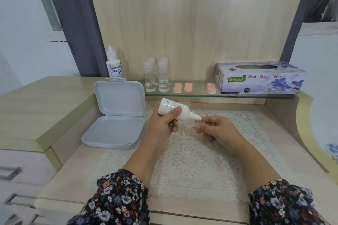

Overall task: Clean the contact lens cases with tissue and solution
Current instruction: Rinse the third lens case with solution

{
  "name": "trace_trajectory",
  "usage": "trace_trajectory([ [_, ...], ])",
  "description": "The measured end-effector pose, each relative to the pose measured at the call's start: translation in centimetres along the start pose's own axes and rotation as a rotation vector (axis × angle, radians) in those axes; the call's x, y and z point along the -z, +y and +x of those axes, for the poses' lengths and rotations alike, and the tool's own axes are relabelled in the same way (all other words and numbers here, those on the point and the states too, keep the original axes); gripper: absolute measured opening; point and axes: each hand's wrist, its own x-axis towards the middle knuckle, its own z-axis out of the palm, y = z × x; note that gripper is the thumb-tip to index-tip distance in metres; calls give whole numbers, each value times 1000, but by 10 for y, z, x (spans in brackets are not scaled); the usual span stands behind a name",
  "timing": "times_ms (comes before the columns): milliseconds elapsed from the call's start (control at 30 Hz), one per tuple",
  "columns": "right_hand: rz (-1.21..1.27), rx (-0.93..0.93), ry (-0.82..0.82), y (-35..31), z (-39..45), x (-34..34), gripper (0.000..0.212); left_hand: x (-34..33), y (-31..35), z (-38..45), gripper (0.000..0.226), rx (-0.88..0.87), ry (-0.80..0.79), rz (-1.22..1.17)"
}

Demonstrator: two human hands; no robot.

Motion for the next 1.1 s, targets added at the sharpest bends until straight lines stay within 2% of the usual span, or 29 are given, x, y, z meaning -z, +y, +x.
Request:
trace_trajectory([
  [400, -15, -7, 3, 3, 3, 1, 39, 1, 0, 1, 41, -5, -6, -19],
  [633, -5, 12, -9, 1, 1, 0, 27, 0, 1, -1, 52, -1, -14, -9],
  [900, -2, 8, -8, 1, 1, 1, 26, 0, -1, 0, 62, -8, 4, -19],
  [1100, -1, 9, -4, 1, 1, 0, 27, -1, 1, -1, 52, -13, -1, -29],
])
